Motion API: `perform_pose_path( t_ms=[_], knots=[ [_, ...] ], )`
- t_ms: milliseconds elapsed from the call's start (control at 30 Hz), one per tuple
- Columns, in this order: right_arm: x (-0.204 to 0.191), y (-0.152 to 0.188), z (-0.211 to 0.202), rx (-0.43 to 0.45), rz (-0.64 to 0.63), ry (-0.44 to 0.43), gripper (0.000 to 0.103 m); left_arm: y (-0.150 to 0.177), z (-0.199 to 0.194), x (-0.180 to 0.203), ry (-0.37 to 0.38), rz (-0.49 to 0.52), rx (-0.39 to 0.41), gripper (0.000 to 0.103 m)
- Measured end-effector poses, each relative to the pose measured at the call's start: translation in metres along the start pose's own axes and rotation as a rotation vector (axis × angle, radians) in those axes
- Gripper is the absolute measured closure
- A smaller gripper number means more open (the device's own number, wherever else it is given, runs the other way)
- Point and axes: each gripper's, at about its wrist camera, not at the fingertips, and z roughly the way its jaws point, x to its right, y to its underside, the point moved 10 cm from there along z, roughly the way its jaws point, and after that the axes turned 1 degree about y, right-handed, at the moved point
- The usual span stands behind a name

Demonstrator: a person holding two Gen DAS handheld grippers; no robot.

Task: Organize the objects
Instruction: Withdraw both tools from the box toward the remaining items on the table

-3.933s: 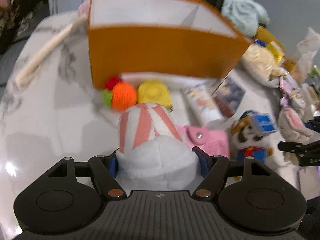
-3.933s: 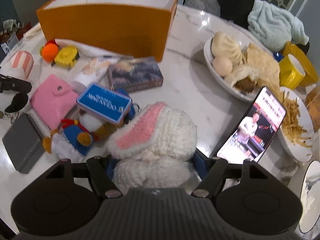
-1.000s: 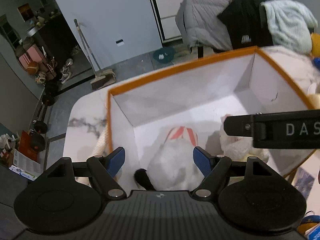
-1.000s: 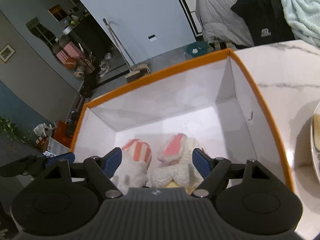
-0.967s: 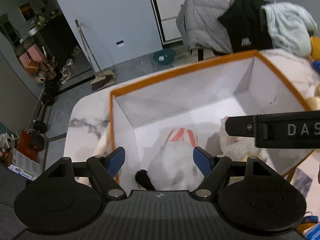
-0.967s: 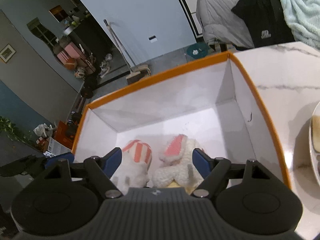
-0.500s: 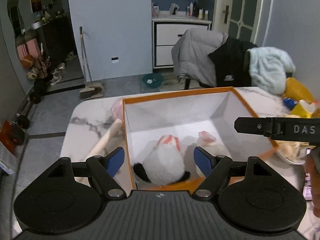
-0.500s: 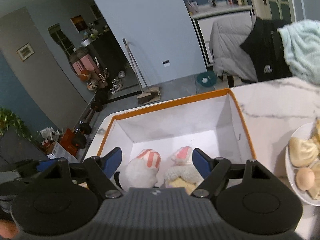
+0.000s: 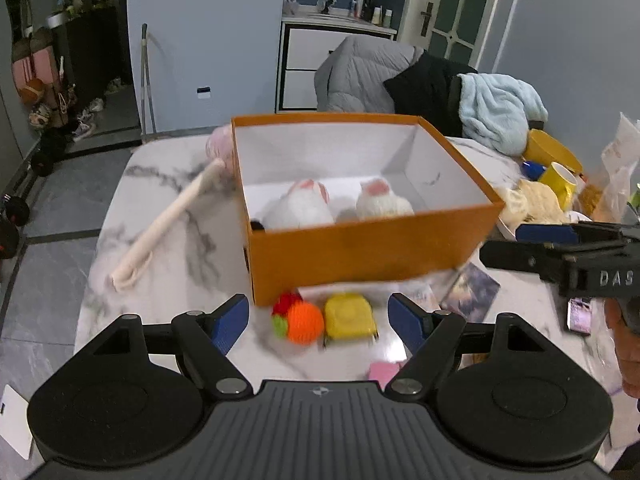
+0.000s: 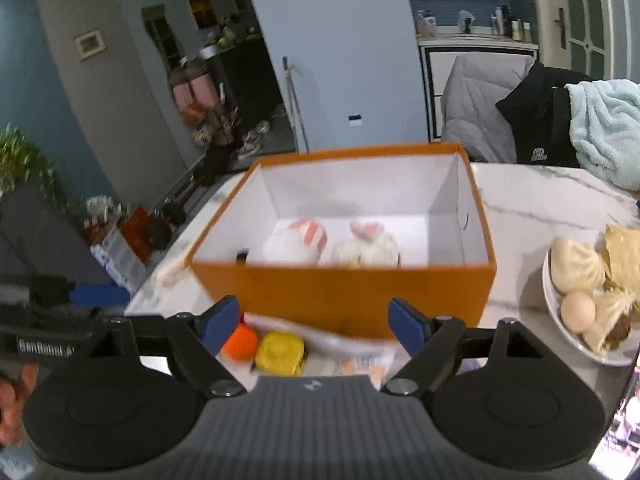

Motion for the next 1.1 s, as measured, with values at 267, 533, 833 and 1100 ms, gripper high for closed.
perform_pose_path(
  t_ms=[267, 533, 833, 1100],
  knots=[
    [0.02, 0.042, -0.023, -0.02, -0.089, 0.081, 0.018, 0.037, -0.012, -0.02, 0.019, -0.045, 0.015, 0.011],
    [0.052, 0.053, -0.018, -0.062, -0.005, 0.144, 0.012, 0.09, -0.004, -0.032, 0.007, 0.022, -0.148, 0.011],
    [0.046, 0.063, -0.007, -0.128, -0.034, 0.167, 0.012, 0.111, -0.004, -0.042, 0.001, 0.037, -0.198, 0.011],
    [0.055, 0.097, 0.005, -0.298, -0.029, 0.196, 0.012, 0.137, 0.011, -0.046, -0.031, 0.063, -0.27, 0.011]
  ],
)
